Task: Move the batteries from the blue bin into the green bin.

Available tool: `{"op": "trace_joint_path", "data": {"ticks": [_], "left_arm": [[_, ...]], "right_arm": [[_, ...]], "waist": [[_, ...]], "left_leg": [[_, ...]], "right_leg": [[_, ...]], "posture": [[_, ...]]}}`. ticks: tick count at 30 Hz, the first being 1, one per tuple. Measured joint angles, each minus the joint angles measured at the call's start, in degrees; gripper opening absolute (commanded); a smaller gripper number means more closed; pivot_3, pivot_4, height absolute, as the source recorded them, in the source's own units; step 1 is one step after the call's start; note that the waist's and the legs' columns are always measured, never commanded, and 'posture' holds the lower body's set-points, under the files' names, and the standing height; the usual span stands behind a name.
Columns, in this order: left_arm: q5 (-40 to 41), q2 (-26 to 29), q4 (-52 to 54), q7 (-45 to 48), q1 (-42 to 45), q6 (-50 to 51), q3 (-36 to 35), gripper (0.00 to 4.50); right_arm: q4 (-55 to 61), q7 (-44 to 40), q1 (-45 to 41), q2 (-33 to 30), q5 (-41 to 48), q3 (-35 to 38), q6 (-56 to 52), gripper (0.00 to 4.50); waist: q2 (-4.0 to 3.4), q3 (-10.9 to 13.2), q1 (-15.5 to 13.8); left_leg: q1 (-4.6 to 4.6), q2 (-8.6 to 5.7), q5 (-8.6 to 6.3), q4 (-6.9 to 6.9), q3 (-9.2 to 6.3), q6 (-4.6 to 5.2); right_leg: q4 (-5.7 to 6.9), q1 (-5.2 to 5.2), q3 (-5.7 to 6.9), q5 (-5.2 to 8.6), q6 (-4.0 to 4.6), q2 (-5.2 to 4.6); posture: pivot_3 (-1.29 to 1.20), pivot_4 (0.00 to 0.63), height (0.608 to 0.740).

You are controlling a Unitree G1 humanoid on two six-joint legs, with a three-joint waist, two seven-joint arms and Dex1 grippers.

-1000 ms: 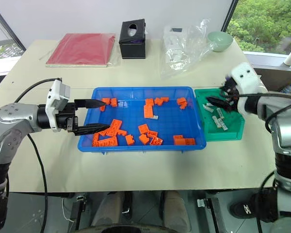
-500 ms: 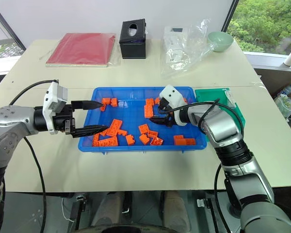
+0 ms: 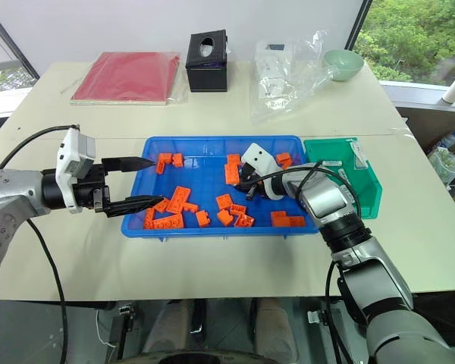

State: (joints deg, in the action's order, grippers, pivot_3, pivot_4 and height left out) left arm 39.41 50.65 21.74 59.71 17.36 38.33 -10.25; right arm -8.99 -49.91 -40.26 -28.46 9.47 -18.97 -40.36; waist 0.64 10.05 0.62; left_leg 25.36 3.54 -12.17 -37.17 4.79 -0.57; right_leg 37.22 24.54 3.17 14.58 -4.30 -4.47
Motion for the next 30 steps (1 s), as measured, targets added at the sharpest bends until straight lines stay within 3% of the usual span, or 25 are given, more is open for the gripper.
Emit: {"op": "trace_joint_path", "data": {"ticks": [4, 10, 18, 19, 25, 30], "left_arm": [[-0.1, -0.1, -0.3, 0.4, 0.7, -0.3, 0.5, 4.50], [-0.9, -1.5, -2.4, 1.6, 3.2, -1.7, 2.9, 4.50], [-0.9, -2.5, -5.9, 4.7, 5.2, -1.8, 5.2, 4.50], [-1.1, -2.6, -6.3, 5.0, 5.8, -1.8, 5.3, 4.50], [-1.5, -3.6, -7.6, 6.5, 8.2, -2.8, 6.8, 4.50], [-2.0, -3.6, -8.7, 7.2, 8.5, -3.0, 7.1, 4.50]], "right_arm": [[7.4, -0.2, 2.1, -4.1, 2.3, 3.6, -6.6, 0.06], [22.0, 1.5, 0.7, -17.1, 9.8, 23.2, -21.7, 0.06], [23.6, 3.8, 12.2, -25.9, 10.7, 30.4, -26.4, 0.06], [23.8, 4.1, 13.4, -26.1, 10.8, 30.8, -26.4, 1.10], [23.9, 6.9, 17.1, -26.2, 10.5, 31.1, -24.1, 3.92], [23.5, 3.7, 19.3, -28.5, 11.7, 32.6, -18.8, 3.92]], "waist": [[-0.04, 0.0, -0.2], [-0.01, 0.0, -1.0], [-0.02, 0.0, -1.2], [-0.02, 0.0, -1.2], [-0.02, 0.0, -1.2], [-0.03, 0.0, -1.3]], "left_leg": [[0.03, -0.01, 0.00, -0.01, 0.01, 0.00], [0.01, -0.02, -0.01, 0.01, 0.03, -0.01], [0.01, -0.02, -0.01, 0.00, 0.06, 0.00], [0.01, -0.02, -0.01, -0.01, 0.06, 0.00], [0.01, -0.02, 0.00, -0.01, 0.06, 0.00], [0.03, -0.03, 0.00, -0.03, 0.06, 0.01]], "right_leg": [[-0.01, 0.02, 0.00, 0.00, 0.00, -0.03], [-0.04, 0.03, 0.01, 0.01, 0.02, -0.04], [-0.06, 0.04, -0.01, 0.05, 0.10, -0.06], [-0.06, 0.04, -0.01, 0.04, 0.07, -0.06], [-0.05, 0.04, -0.02, 0.01, 0.02, -0.03], [-0.07, 0.04, -0.02, 0.02, 0.01, -0.04]], "posture": [[0.00, 0.150, 0.736], [0.00, 0.150, 0.736], [0.00, 0.150, 0.736], [0.00, 0.150, 0.736], [0.00, 0.150, 0.736], [0.00, 0.150, 0.736]]}}
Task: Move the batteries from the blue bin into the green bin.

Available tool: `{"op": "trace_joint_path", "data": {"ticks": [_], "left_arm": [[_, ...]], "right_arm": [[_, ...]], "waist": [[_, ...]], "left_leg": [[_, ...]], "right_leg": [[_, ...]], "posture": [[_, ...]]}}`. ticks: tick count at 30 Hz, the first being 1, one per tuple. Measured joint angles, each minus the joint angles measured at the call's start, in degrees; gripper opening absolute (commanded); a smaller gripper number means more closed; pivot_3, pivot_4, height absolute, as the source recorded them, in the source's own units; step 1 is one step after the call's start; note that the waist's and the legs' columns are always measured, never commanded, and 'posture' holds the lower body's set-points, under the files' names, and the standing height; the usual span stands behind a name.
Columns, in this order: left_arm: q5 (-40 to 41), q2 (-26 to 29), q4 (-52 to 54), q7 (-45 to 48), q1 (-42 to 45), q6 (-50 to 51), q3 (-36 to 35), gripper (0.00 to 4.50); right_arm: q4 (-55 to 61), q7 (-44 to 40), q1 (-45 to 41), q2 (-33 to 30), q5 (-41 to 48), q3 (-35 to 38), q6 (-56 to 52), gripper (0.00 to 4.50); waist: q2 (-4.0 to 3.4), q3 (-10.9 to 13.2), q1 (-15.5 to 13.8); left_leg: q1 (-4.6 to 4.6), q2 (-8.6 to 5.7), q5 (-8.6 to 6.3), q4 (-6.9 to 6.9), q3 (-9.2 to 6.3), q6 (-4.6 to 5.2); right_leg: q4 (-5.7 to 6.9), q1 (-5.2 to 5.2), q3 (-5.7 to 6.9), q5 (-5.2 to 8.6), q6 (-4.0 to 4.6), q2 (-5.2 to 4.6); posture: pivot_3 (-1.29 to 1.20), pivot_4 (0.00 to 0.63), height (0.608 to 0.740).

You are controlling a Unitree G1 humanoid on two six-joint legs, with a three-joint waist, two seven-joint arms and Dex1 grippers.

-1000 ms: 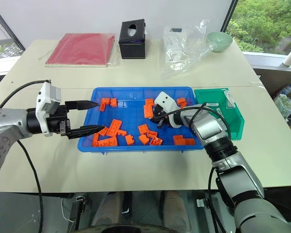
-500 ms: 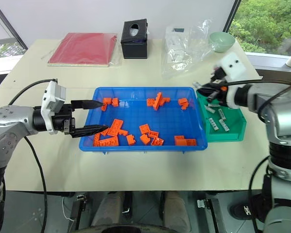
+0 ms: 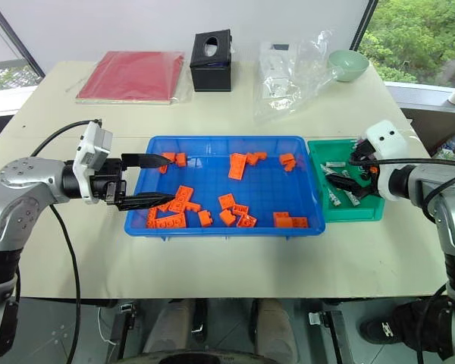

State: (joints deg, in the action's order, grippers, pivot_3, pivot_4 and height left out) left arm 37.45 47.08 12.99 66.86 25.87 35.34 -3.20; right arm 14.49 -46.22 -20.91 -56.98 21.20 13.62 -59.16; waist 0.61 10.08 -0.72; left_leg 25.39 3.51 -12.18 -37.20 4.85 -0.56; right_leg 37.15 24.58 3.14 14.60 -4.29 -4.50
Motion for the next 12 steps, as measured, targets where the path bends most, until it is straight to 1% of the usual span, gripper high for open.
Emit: {"op": "trace_joint_path", "data": {"ticks": [3, 6, 8, 12], "left_arm": [[-0.6, 1.7, -1.7, 1.0, 0.1, -0.7, -0.6, 4.50], [-0.7, 4.5, -4.0, 3.0, 0.0, -1.1, -2.2, 4.50], [-0.7, 7.0, -6.3, 4.6, -0.4, -1.5, -4.1, 4.50], [-1.5, 10.5, -9.8, 7.0, -1.0, -3.4, -6.6, 4.50]], "right_arm": [[-2.8, -8.8, 3.6, -3.9, 1.6, 5.2, 9.8, 3.92], [-7.9, -18.7, 10.0, -9.5, 1.0, 9.5, 22.1, 3.92], [-12.9, -23.9, 13.4, -11.0, 0.2, 10.7, 27.6, 3.92], [-21.6, -29.9, 15.2, -12.1, -0.2, 11.2, 33.2, 3.92]], "waist": [[0.00, 0.0, -0.1], [0.02, 0.0, 0.0], [0.02, 0.0, 0.1], [-0.04, 0.0, 0.4]], "left_leg": [[0.00, -0.02, 0.00, 0.00, -0.02, 0.00], [-0.03, 0.00, -0.01, 0.02, -0.02, 0.01], [-0.07, 0.01, 0.00, 0.01, 0.00, 0.01], [-0.10, 0.03, 0.00, 0.02, 0.04, 0.00]], "right_leg": [[-0.05, -0.03, 0.00, 0.01, -0.02, 0.00], [-0.07, -0.07, 0.02, 0.03, -0.01, 0.01], [-0.06, -0.07, 0.02, 0.06, 0.05, 0.01], [-0.03, -0.06, 0.01, 0.08, 0.10, 0.00]], "posture": [[0.00, 0.150, 0.736], [0.00, 0.150, 0.736], [0.00, 0.150, 0.736], [0.00, 0.150, 0.736]]}}
